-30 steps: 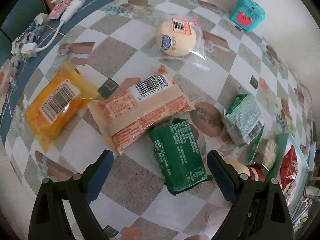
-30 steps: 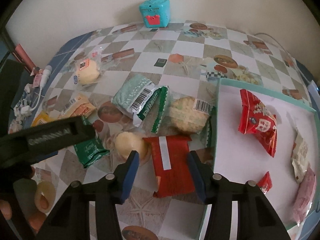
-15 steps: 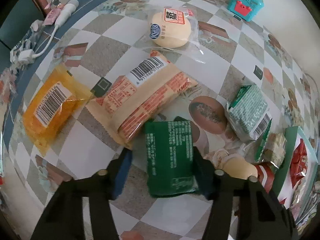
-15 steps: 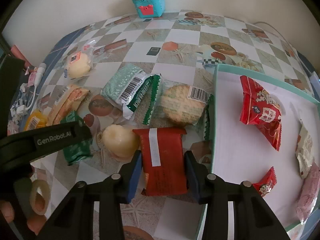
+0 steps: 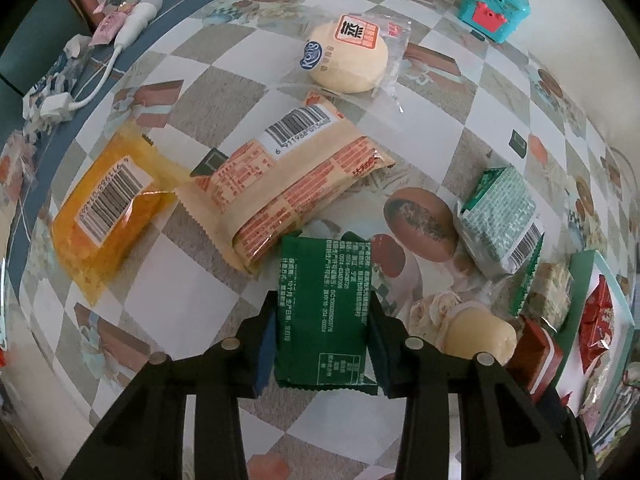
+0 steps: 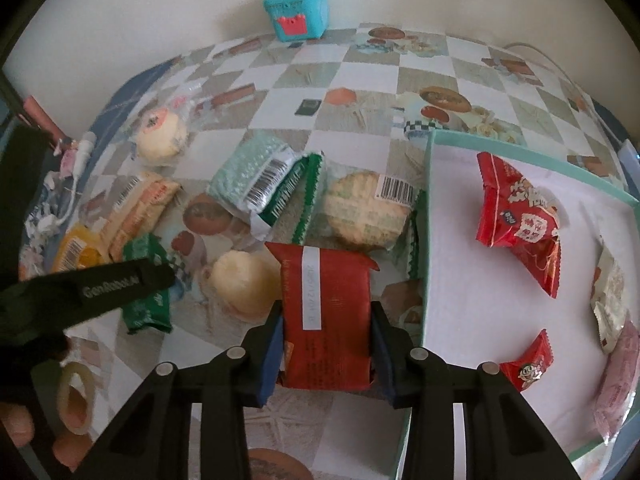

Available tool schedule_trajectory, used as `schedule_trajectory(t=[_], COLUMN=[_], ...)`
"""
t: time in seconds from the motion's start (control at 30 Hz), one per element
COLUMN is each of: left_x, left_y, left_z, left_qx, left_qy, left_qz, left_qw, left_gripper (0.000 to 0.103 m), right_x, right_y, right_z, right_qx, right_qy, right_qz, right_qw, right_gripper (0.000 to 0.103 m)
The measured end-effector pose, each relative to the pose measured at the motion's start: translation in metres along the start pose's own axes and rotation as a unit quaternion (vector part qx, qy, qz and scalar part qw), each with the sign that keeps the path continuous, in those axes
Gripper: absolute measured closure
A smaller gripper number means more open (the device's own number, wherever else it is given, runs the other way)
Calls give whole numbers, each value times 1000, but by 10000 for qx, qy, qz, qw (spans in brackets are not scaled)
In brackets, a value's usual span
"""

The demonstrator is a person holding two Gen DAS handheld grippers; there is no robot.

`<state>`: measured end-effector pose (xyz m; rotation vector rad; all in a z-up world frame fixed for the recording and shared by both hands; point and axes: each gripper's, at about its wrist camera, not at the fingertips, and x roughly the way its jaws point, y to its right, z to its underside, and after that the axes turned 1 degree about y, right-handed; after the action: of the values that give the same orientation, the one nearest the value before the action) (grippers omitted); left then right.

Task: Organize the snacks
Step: 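Lift and carry the green packet and red box over the white tray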

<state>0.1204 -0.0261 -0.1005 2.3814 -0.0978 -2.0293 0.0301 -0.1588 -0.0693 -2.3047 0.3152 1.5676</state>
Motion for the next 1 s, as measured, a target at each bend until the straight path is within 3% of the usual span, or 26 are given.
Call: schedule_trajectory(t=[0.2,0.33,0.73,1.0], left_x=[-9,-20,-75,-100], left_y=[-25,-33,-43,-16], left_z=[6,10,23,23], left_qx=[-264,-343,-198,147], left_qy=[-150,-81,540,901], left_qz=[571,743,791,792], left_qw=[9979,9966,9952,9927], left_gripper=[61,61,61,61], right_x=[-14,-22,-59,-77], right_y=[-1,-1,11,39], right_z=[-1,-2,-4,-5], right_qx=[50,145,519,1037], right_qy=[132,173,454,554], right_qz=[-85,-110,-96,177], right_qw=[9999,9997,9976,9929], right_gripper=[61,61,61,61])
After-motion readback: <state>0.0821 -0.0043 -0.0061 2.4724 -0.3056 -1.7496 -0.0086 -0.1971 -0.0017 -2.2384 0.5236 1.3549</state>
